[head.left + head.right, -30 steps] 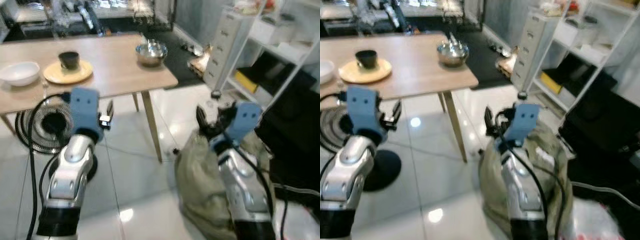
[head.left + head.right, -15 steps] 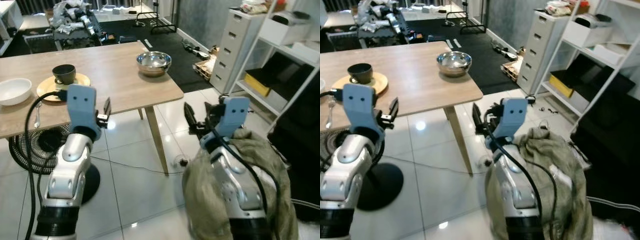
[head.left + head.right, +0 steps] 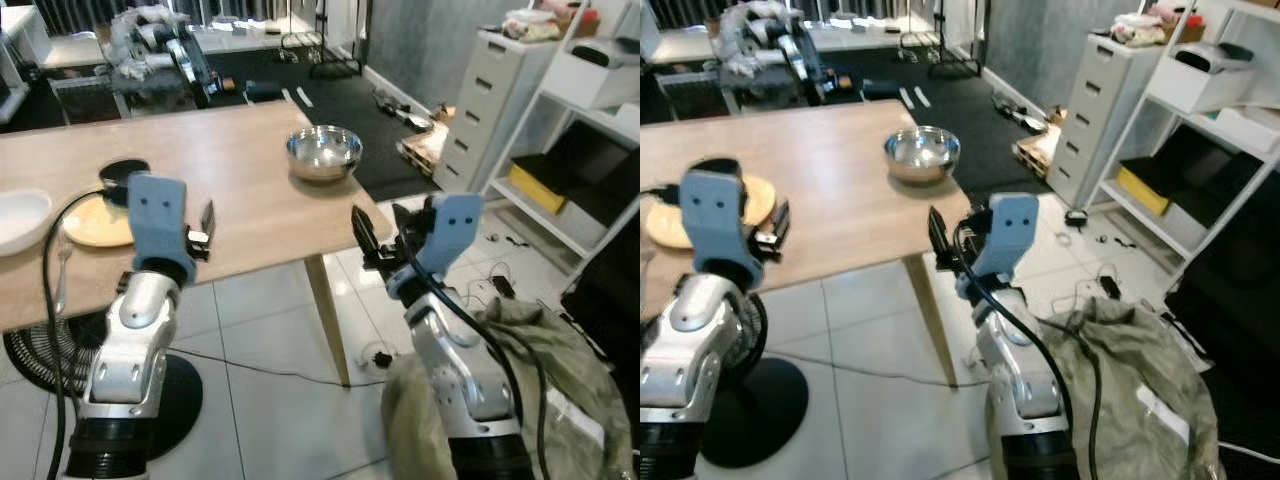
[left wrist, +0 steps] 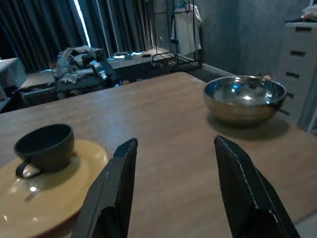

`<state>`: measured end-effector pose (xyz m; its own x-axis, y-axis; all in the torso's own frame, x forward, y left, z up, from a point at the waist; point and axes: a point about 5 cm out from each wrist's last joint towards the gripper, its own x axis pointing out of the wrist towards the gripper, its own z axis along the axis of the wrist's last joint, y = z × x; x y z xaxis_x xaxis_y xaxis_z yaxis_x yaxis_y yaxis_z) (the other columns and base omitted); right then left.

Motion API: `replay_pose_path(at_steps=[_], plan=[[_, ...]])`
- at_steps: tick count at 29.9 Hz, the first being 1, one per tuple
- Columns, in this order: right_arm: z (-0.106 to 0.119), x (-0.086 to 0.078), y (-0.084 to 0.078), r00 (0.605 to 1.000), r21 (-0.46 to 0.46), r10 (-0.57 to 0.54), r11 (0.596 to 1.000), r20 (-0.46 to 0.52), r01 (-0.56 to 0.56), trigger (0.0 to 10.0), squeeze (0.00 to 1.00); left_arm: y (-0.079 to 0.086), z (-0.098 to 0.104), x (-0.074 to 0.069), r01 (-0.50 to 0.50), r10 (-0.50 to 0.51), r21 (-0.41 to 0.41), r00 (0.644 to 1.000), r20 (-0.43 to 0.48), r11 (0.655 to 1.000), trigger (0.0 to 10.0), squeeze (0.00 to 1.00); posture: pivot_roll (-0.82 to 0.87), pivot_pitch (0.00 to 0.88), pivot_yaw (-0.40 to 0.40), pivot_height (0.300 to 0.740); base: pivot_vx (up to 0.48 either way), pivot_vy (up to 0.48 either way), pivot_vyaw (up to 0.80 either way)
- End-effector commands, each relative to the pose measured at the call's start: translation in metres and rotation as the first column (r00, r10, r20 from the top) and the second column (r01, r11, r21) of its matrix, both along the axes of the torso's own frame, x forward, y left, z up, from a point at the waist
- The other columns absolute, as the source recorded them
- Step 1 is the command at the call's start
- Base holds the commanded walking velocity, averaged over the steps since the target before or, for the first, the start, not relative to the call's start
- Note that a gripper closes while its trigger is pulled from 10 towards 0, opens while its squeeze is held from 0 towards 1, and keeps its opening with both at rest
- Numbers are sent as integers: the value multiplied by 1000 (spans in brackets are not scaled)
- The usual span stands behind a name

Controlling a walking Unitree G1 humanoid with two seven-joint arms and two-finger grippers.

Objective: Setting the table

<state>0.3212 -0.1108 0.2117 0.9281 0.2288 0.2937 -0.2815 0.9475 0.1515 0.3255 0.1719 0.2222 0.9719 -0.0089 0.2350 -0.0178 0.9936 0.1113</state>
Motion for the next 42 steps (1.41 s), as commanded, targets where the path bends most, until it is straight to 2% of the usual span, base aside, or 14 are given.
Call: replay_pose_path(at_steps=[1,19,24,25,26,28,34,42], plan=[[-2,-1,7,1000,1,22,1000,-7,-22,10000,0,6,-2,-1,-21,21,14,1000,-6,1000,10000,0,16,0,59,740,480,0,0],[-1,2,4,1000,3,-9,1000,-6,9,10000,0,6,-2,0,-22,22,17,1000,-2,1000,10000,0,17,0,55,740,480,0,0],[-3,5,-2,999,-4,-44,999,-17,44,10000,0,6,-2,0,-22,22,17,1000,-1,1000,10000,0,15,0,54,740,480,0,0],[-4,8,-9,996,-17,-84,996,-31,83,10000,0,7,-2,1,-16,16,23,1000,-5,1000,10000,0,14,0,55,740,337,0,0],[-4,8,-9,996,-17,-84,996,-31,83,10000,0,7,-2,1,-16,16,23,1000,-5,1000,10000,0,14,0,55,740,337,0,0],[-6,10,-14,992,-26,-114,993,-43,113,10000,0,5,-1,1,19,-19,55,1000,-12,998,10000,0,14,0,54,740,0,0,0],[-6,13,-20,989,-36,-138,990,-52,136,10000,0,4,0,-2,97,-95,77,995,-25,992,10000,0,18,0,54,740,0,0,0],[-12,16,-19,986,-65,-144,988,-85,138,10000,0,5,0,-3,96,-94,80,995,-24,992,10000,0,23,0,51,740,0,0,0]])
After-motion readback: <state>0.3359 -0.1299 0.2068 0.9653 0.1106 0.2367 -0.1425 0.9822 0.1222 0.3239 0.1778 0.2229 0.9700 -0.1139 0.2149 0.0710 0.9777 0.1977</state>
